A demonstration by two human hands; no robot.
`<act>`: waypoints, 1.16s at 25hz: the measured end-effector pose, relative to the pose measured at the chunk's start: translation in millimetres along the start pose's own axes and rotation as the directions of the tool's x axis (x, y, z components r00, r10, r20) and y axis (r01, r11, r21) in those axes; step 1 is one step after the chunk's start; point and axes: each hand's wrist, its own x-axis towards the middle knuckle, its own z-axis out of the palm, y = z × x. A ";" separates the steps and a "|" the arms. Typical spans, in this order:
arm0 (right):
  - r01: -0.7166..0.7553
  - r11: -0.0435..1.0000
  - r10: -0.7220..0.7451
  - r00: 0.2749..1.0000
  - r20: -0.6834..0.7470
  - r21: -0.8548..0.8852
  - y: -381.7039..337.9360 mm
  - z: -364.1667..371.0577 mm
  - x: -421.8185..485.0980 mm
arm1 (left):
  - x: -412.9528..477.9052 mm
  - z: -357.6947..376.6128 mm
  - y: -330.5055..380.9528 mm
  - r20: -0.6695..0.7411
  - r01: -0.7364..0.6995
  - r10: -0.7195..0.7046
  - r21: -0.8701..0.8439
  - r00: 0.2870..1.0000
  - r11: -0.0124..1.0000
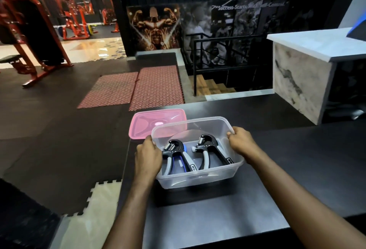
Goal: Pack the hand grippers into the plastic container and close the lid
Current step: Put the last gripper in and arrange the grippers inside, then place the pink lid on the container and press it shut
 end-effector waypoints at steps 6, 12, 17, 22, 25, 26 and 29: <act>-0.062 0.998 0.061 0.998 -0.031 -0.030 47.7 -55.5 41.9 | 9.3 68.5 53.4 0.093 -0.035 0.031 0.034 0.995 0.999; -0.098 0.992 0.099 0.995 0.016 -0.076 79.7 -70.9 70.4 | 10.5 112.6 76.0 0.081 0.000 -0.009 0.113 0.997 0.994; -0.116 0.987 0.125 0.989 0.076 -0.113 84.1 -67.2 87.4 | 9.8 119.5 80.3 -0.006 0.071 -0.071 0.112 0.997 0.991; 0.000 1.000 0.002 0.991 -0.134 0.017 53.7 -60.2 96.2 | 12.3 107.4 74.6 -0.086 0.084 -0.076 0.100 0.993 0.991; 0.157 0.982 -0.125 0.954 -0.271 0.102 25.8 -47.2 94.0 | 15.4 90.2 59.1 -0.141 0.119 -0.102 0.117 0.985 0.986; 0.205 0.973 -0.169 0.949 -0.268 0.111 14.1 -38.2 91.6 | 17.3 81.3 48.7 -0.162 0.142 -0.121 0.123 0.979 0.982; 0.258 0.951 -0.223 0.954 -0.198 0.169 -15.1 -13.0 84.1 | 21.5 61.1 22.8 -0.190 0.194 -0.167 0.135 0.968 0.972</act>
